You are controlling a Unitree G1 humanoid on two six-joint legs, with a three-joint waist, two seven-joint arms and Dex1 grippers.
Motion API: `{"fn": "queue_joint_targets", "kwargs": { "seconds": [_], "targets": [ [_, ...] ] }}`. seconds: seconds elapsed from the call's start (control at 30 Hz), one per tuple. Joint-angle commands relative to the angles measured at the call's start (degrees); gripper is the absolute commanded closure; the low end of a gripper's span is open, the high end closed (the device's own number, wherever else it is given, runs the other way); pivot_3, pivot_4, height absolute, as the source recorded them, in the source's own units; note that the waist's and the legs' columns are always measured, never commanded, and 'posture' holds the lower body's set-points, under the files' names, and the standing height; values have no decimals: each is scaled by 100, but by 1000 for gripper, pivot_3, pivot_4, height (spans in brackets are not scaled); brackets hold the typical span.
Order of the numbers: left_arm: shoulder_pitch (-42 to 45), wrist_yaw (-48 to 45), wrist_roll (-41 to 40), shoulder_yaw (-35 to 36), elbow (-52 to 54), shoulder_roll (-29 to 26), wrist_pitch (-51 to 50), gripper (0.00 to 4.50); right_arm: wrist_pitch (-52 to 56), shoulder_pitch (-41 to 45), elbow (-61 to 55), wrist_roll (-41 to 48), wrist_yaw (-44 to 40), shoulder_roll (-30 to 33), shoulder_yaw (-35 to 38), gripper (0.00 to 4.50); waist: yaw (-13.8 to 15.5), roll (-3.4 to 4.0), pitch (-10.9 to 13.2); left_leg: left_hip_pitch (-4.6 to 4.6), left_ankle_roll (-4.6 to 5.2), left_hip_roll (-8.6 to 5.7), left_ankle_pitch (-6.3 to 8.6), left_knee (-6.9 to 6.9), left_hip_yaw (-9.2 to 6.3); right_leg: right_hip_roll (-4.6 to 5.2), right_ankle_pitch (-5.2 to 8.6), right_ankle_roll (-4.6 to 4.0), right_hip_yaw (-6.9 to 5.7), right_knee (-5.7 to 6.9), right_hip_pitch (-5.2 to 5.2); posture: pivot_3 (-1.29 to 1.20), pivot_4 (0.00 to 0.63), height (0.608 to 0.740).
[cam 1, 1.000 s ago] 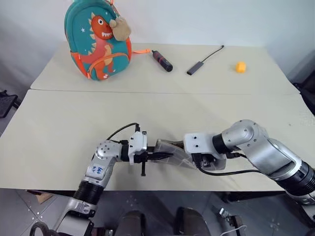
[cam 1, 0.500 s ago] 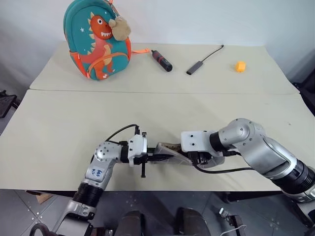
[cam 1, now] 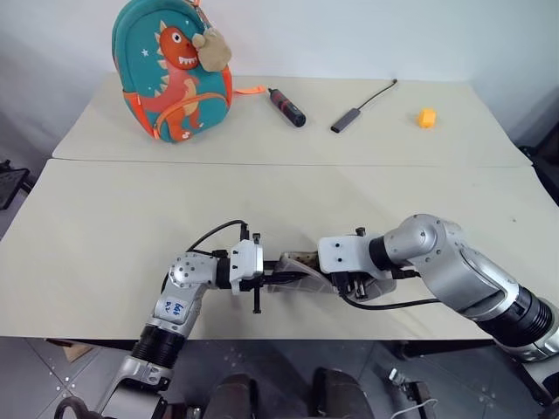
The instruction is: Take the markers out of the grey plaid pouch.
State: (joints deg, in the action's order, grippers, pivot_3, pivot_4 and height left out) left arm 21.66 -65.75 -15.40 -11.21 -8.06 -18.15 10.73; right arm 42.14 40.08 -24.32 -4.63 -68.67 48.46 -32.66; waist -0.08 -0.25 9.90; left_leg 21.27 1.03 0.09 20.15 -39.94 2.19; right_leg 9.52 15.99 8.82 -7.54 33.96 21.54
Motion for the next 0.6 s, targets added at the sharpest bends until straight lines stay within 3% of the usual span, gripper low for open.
{"fn": "queue_joint_targets", "kwargs": {
  "seconds": [0.03,0.17,0.33,0.5,0.6],
  "targets": [
    [22,15,-161,77,235,17,153,4500,-331,-37,30,348,-174,26,446,4124,3,4,5,2,0,0,0,0,0,0,0,0,-1,-2,0,0,150,740],
    [-42,42,-153,87,307,-18,124,4500,-780,-182,50,1018,-375,-12,1217,4124,10,14,14,4,2,-1,1,3,-1,0,0,0,-1,-6,1,0,150,740],
    [-134,58,-158,109,392,-79,86,4500,-2156,-760,693,1886,-940,27,2184,4124,30,14,17,5,6,-5,3,10,0,1,0,1,-3,-12,-1,0,150,740],
    [-190,103,-156,101,476,-111,49,4500,-3115,-1031,1316,2041,-1084,-13,2501,4124,19,16,19,3,7,-5,4,11,4,1,-1,2,-4,-13,-1,0,150,740],
    [-226,140,-158,108,514,-125,17,4500,-3102,-1133,1530,2472,-1012,-188,2797,4124,21,15,20,3,7,-4,4,11,3,1,-1,2,-4,-13,-1,0,150,740]
  ]
}}
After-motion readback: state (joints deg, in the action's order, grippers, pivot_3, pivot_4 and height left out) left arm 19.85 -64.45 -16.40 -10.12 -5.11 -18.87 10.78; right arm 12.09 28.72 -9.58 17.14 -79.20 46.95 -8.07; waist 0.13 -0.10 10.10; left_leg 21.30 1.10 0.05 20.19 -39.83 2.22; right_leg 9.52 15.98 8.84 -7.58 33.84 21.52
